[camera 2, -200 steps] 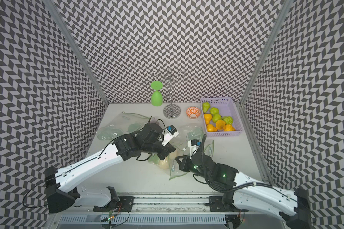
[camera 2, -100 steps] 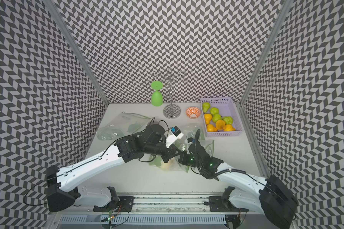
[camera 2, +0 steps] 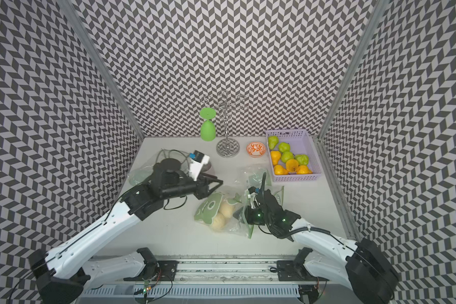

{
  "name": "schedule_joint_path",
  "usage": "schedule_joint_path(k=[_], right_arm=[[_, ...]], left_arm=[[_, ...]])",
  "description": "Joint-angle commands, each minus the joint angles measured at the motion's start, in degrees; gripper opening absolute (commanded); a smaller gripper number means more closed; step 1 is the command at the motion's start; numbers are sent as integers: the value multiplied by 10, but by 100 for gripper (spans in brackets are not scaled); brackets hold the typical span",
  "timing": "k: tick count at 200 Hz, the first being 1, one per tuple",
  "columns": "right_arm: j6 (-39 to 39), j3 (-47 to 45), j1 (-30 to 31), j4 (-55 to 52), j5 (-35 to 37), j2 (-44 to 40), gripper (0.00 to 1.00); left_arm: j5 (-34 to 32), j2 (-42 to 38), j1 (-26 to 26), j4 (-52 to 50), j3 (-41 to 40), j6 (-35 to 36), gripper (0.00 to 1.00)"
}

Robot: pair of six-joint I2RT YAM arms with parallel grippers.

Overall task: Open the zip-top bag and take out the pear
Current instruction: Adjust the zipper food storage bag at the center of the board.

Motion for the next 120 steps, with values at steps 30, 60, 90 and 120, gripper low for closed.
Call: schedule_joint_path(k=[30, 60, 90, 120], right_arm=[[-11, 27, -1, 40, -68, 9, 31], [-24, 28, -1, 23, -65, 7, 33], [-28, 10, -1, 33, -72, 12, 33], [-34, 3, -1, 38, -77, 16, 34]], left_arm=[[-5, -4, 116, 79, -161, -41, 48], [33, -21, 169, 145, -243, -60, 61], [104, 9, 209, 187, -288, -51, 76], [176, 52, 218, 266, -327, -72, 83]])
